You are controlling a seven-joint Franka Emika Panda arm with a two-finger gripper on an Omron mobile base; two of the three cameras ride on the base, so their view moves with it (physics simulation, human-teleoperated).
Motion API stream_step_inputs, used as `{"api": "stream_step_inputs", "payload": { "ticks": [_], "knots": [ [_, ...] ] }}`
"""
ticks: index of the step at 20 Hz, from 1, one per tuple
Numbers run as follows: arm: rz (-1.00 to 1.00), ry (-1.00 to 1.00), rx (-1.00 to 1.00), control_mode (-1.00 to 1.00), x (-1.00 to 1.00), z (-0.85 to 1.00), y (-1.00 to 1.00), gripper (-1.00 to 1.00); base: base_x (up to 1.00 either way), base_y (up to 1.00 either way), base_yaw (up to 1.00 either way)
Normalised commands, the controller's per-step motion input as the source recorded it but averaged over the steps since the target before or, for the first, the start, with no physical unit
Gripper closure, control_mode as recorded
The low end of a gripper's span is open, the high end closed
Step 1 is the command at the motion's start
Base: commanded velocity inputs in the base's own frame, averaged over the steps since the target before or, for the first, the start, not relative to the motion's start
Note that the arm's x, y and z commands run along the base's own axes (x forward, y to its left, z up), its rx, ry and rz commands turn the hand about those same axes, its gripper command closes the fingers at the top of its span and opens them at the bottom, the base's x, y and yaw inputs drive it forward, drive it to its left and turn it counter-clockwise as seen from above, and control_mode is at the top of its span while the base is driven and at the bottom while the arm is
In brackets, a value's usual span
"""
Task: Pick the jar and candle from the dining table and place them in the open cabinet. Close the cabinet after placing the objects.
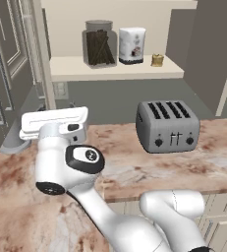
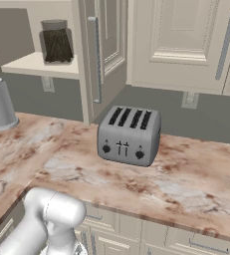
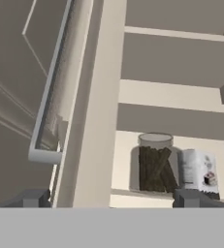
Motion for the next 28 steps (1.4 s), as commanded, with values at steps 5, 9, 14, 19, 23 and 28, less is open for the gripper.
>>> {"api": "stream_step_inputs", "payload": {
  "ticks": [5, 9, 14, 19, 23, 28],
  "knots": [
    [-0.18, 0.05, 0.00, -1.00, 0.01, 0.00, -0.36, -1.00, 0.00, 0.00, 0.00],
    [-0.17, 0.06, 0.00, -1.00, 0.00, 0.00, -0.40, -1.00, 0.00, 0.00, 0.00],
    [-0.14, 0.07, 0.00, -1.00, 0.13, 0.08, -0.35, -1.00, 0.00, 0.00, 0.00],
    [-0.12, 0.07, 0.00, -1.00, 0.20, 0.09, -0.34, -1.00, 0.00, 0.00, 0.00],
    [-0.11, 0.05, 0.00, -1.00, 0.22, 0.01, -0.37, -1.00, 0.00, 0.00, 0.00],
    [-0.10, 0.02, 0.00, -1.00, 0.31, 0.00, -0.39, -1.00, 0.00, 0.00, 0.00]
  ]
}}
